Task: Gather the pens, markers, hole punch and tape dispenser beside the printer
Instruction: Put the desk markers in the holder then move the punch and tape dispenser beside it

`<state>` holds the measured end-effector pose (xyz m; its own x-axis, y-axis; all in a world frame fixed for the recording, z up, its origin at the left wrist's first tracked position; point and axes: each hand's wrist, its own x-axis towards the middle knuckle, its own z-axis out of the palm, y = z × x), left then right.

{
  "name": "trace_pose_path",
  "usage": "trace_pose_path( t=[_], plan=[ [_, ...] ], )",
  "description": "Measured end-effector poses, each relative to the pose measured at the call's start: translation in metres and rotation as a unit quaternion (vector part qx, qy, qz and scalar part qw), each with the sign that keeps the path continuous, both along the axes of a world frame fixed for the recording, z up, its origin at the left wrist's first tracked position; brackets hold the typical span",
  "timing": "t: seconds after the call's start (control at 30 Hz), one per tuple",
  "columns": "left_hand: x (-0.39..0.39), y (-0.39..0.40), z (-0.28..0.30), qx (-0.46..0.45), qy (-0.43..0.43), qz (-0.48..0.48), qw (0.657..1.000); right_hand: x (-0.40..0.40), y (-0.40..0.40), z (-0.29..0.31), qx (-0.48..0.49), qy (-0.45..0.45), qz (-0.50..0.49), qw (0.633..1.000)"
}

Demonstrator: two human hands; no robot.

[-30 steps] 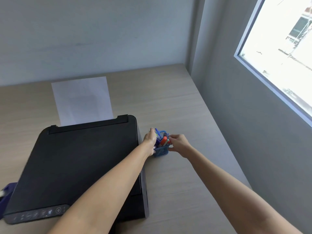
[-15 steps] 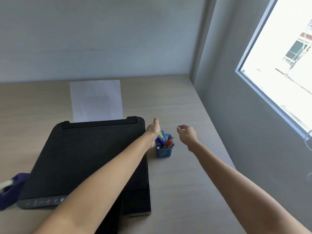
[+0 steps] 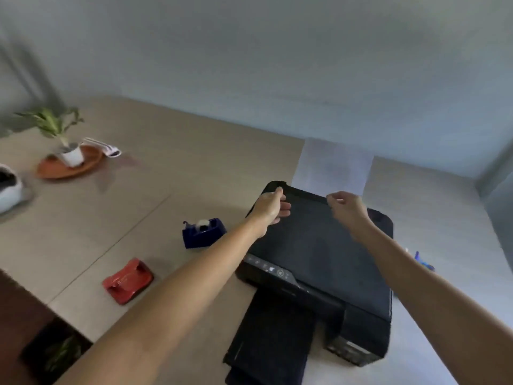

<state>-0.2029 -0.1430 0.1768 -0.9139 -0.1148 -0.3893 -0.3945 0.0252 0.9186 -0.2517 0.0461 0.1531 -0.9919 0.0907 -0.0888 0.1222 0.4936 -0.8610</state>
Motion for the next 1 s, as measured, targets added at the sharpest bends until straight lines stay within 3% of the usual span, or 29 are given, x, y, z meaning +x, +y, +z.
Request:
trace_pose_path(
  t=[0.2,0.33,0.47,0.53,0.77,1.0],
  plan=[
    [0.060,-0.155,-0.038,-0.073,-0.010,0.109,0.991,0.008,-0.146,-0.009,0.015,0.007,0.109,0.994],
    [0.111,-0.255,-0.071,-0.280,-0.035,0.118,0.952,0.013,-0.237,-0.032,0.062,-0.021,0.191,0.979],
    [0.147,-0.336,-0.120,-0.392,-0.155,0.069,0.904,0.010,-0.303,-0.066,0.200,-0.069,0.276,0.938],
    [0.158,-0.357,-0.141,-0.390,-0.194,0.040,0.900,0.004,-0.322,-0.083,0.261,-0.087,0.300,0.913],
    [0.154,-0.383,-0.175,-0.344,-0.198,0.011,0.918,-0.022,-0.353,-0.129,0.370,-0.115,0.356,0.850],
    [0.149,-0.397,-0.185,-0.277,-0.228,0.014,0.933,-0.026,-0.368,-0.141,0.406,-0.115,0.381,0.823]
  ],
)
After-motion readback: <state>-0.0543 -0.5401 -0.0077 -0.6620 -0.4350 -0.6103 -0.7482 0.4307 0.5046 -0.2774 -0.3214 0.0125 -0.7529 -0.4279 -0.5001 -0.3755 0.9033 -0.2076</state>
